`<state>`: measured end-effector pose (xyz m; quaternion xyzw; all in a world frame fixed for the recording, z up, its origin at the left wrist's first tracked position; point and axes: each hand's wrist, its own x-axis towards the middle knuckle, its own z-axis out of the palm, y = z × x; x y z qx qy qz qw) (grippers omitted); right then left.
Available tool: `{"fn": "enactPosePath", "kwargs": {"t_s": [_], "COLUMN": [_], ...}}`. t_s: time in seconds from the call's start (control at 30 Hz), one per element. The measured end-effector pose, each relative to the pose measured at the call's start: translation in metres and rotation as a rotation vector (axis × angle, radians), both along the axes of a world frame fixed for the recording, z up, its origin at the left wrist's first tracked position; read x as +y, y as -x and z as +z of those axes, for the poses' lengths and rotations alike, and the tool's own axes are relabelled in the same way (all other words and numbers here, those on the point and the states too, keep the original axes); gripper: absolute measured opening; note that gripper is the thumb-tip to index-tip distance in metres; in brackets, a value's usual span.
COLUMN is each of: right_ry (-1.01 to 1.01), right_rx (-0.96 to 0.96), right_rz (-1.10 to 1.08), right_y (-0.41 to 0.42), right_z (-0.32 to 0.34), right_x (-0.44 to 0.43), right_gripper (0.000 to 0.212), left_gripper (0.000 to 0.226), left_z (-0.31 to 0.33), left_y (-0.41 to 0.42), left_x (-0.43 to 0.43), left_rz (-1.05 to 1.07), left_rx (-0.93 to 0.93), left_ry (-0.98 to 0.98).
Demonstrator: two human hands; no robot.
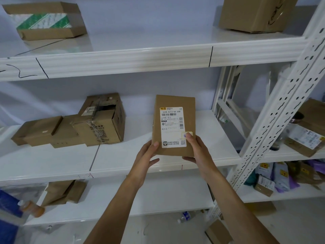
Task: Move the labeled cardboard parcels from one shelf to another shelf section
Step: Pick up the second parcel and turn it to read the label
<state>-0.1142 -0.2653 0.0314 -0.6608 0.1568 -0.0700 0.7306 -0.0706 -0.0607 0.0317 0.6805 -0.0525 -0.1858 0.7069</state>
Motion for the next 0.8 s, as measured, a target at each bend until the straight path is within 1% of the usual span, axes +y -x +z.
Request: {"fn": "enactPosePath", "kwargs": {"t_s": [0.13,0.23,0.27,0.37,0.47,0.5,0.53,0.63,0.67,0.8], "right_ry": [-0.032,-0.118,-0.171,-0.31,-0.398,-0.408,-0.413,-0.419,-0.429,-0.471], "right_rx": [-0.002,-0.023,-0.034,-0.061,-0.057,-0.054,-0.054,-0.077,-0.085,-0.089], "right_rz": [0.033,0.011,-0.001,-0.029,-0.059,-0.064,-0.067,-0.062,-0.056,-0.039], "right_y": [0.0,0.0,0.001,0.001,0.001,0.002,0.003,0.006,0.007,0.007], "right_z": [0.0,-0.007,-0.01,-0.017,-0.022,-0.024,-0.026,-0.033,-0.035,-0.04], "right_x": [-0.003,-0.004,-0.004,0.0,0.003,0.003,0.003,0.0,0.0,0.002], "right_gripper": [0.064,0.057,0.053,0.029,0.018,0.019,0.026,0.051,0.055,0.054], "left_gripper": [0.091,0.102,0.105,0.108,0.107,0.106,0.105,0.106,0.107,0.103], "left_z": [0.002,0.003,0.003,0.006,0.009,0.009,0.009,0.012,0.013,0.014], "left_y": [-0.002,-0.002,0.0,0.004,0.01,0.014,0.017,0.026,0.028,0.031], "left_x": [0.0,-0.004,-0.007,-0.014,-0.024,-0.027,-0.03,-0.04,-0.043,-0.048], "left_rz": [0.008,0.068,0.088,0.132,0.175,0.192,0.214,0.263,0.272,0.303], "left_rx": [-0.034,-0.078,-0.099,-0.17,-0.231,-0.256,-0.284,-0.376,-0.405,-0.494], "left_ry": [-0.036,-0.059,-0.075,-0.099,-0.114,-0.132,-0.159,-0.263,-0.296,-0.376]}}
